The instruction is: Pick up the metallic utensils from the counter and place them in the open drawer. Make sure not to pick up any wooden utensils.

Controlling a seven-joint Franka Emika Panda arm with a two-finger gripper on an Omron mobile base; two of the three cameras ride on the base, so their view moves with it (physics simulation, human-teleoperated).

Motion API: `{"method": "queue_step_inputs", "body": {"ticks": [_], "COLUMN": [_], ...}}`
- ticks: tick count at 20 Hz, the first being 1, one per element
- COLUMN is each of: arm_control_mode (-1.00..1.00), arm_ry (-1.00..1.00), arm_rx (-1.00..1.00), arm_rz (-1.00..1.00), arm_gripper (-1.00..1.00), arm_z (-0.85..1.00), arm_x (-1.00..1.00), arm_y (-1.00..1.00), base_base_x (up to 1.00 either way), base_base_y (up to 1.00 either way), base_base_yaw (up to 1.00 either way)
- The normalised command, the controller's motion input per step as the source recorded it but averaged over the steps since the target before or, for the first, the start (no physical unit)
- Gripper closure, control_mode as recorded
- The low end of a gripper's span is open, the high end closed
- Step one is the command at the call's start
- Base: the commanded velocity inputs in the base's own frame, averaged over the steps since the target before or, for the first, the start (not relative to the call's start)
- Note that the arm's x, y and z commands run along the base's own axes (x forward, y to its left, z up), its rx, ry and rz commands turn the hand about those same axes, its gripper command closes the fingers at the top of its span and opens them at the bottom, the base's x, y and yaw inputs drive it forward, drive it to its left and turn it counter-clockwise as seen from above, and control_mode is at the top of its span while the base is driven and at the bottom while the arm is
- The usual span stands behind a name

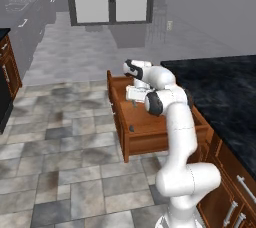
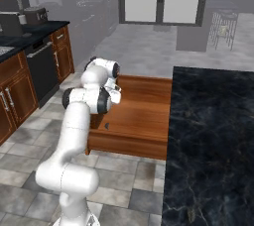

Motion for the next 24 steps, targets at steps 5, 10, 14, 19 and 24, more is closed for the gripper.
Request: {"method": "queue_step_inputs", "body": {"ticks": [5, 10, 14, 19, 24], "arm_control_mode": [-1.0, -1.0, -1.0, -1.0, -1.0], "arm_ry": [-0.43, -0.46, -0.49, -0.52, -0.37], "arm_rx": [0.0, 0.0, 0.0, 0.0, 0.01], "arm_rz": [0.0, 0.0, 0.0, 0.0, 0.0], "arm_gripper": [-1.0, -1.0, -1.0, -1.0, -1.0], "arm_z": [0.36, 0.24, 0.49, 0.65, 1.0], "arm_x": [-1.0, -1.0, -1.0, -1.0, -0.97], "arm_y": [0.0, -0.24, -0.09, -0.06, -0.13], "base_base_x": [0.0, 0.0, 0.0, 0.0, 0.0], "base_base_y": [0.0, 0.0, 0.0, 0.0, 0.0], "base_base_yaw": [0.0, 0.0, 0.0, 0.0, 0.0]}}
